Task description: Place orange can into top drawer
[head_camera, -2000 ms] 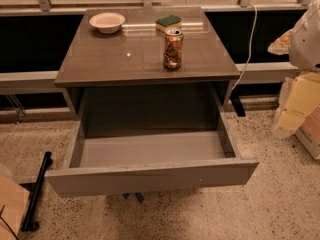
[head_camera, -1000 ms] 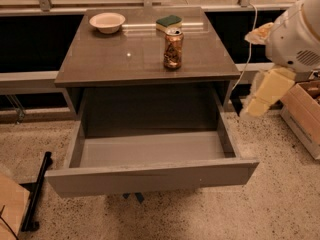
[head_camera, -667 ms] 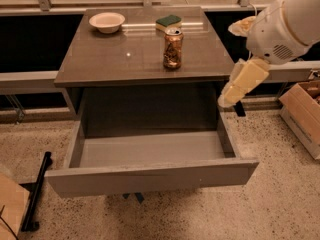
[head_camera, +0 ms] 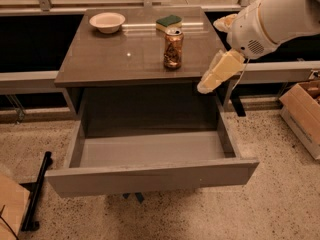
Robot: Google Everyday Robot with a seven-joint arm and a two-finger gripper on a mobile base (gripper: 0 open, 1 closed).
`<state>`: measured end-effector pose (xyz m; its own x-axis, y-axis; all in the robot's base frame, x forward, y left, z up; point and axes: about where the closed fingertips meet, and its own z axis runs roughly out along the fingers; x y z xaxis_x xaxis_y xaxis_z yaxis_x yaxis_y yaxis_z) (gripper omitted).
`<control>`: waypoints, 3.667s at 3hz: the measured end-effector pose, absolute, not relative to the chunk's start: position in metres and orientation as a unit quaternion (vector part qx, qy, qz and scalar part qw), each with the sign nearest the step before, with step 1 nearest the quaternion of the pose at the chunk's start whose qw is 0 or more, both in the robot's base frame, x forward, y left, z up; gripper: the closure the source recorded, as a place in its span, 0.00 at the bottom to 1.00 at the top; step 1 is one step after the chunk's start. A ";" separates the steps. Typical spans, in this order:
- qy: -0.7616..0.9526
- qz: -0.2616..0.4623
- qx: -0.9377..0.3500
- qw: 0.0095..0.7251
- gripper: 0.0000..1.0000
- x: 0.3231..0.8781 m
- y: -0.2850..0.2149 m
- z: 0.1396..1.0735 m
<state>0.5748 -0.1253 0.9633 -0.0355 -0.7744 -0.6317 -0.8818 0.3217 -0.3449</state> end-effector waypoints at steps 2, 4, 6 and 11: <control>0.750 0.093 -0.537 0.375 0.00 0.602 -0.102 0.911; 0.735 0.103 -0.469 0.478 0.00 0.710 -0.073 0.880; 0.720 0.127 -0.412 0.544 0.18 0.788 -0.069 0.880; 0.752 0.135 -0.436 0.476 1.00 0.624 -0.088 0.890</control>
Offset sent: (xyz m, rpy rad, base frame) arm 0.0986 0.0529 -0.0796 0.2065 -0.0268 -0.1796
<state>0.6236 -0.0885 0.8899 -0.1679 -0.5264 -0.8335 -0.7841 0.5837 -0.2107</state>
